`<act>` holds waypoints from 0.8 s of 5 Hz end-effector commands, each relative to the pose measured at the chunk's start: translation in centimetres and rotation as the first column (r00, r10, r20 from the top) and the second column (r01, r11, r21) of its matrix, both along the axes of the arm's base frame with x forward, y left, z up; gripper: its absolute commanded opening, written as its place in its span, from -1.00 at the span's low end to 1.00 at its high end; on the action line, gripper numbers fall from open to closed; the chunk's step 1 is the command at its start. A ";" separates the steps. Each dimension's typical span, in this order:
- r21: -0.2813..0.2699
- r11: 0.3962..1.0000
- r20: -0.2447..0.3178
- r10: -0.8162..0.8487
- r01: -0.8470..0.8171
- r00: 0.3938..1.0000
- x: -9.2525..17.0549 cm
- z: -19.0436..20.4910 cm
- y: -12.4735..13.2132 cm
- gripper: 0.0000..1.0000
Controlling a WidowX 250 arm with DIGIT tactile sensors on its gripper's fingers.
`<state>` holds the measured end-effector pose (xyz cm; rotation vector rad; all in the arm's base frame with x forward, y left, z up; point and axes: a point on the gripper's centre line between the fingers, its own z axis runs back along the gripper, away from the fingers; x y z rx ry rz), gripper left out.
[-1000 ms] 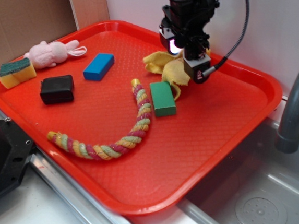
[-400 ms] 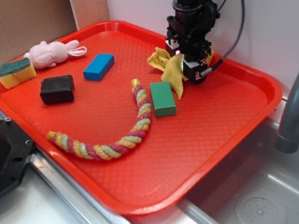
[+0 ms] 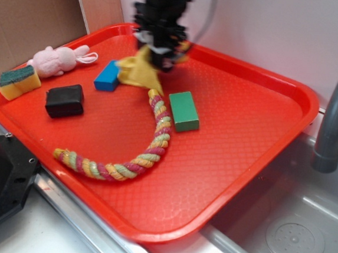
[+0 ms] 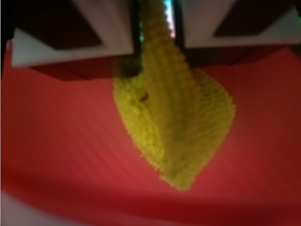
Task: Grab the yellow cloth.
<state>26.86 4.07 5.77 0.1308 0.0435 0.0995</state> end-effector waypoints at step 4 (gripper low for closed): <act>-0.233 0.968 0.221 -0.038 0.091 0.974 -6.4 18.3 -5.1 -1.00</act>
